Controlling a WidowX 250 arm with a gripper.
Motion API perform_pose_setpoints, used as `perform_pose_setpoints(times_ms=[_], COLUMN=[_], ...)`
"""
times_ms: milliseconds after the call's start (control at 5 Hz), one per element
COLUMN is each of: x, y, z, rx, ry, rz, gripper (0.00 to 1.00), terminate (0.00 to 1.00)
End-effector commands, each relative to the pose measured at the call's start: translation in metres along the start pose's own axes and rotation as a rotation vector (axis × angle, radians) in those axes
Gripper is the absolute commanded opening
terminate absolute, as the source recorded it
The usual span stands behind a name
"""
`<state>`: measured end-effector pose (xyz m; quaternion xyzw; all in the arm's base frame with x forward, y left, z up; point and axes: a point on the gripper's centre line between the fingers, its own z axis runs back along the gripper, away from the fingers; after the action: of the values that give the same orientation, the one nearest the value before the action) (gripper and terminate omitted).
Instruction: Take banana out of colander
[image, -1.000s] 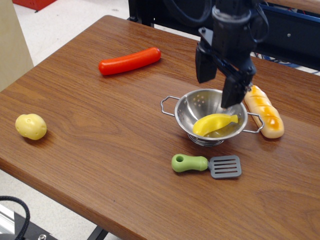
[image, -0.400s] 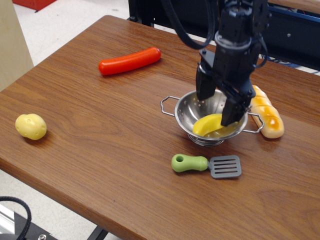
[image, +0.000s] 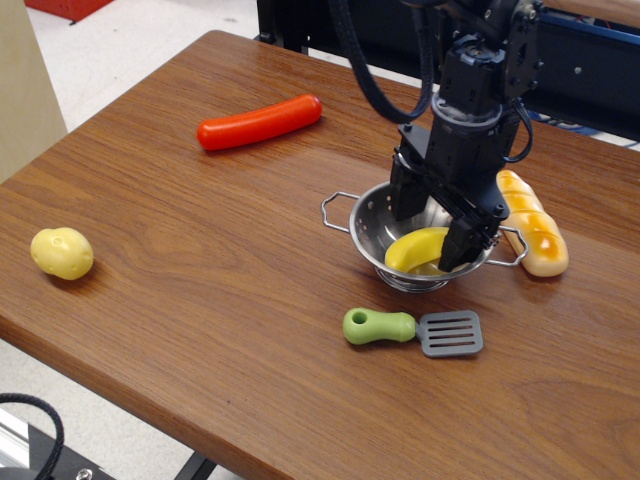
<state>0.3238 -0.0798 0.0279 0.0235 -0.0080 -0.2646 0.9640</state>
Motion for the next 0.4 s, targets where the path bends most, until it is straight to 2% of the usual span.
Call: perform_pose_setpoints(times_ms=[0, 200], x=[-0.0073, -0.0089], y=[-0.0051, -0.0030], z=[0.0032, 0.0051], rx=[0.019, 0.007], ry=[-0.028, -0.027], rz=[-0.018, -0.017], gripper=[1.00, 0.00], terminate=[0.00, 0.00])
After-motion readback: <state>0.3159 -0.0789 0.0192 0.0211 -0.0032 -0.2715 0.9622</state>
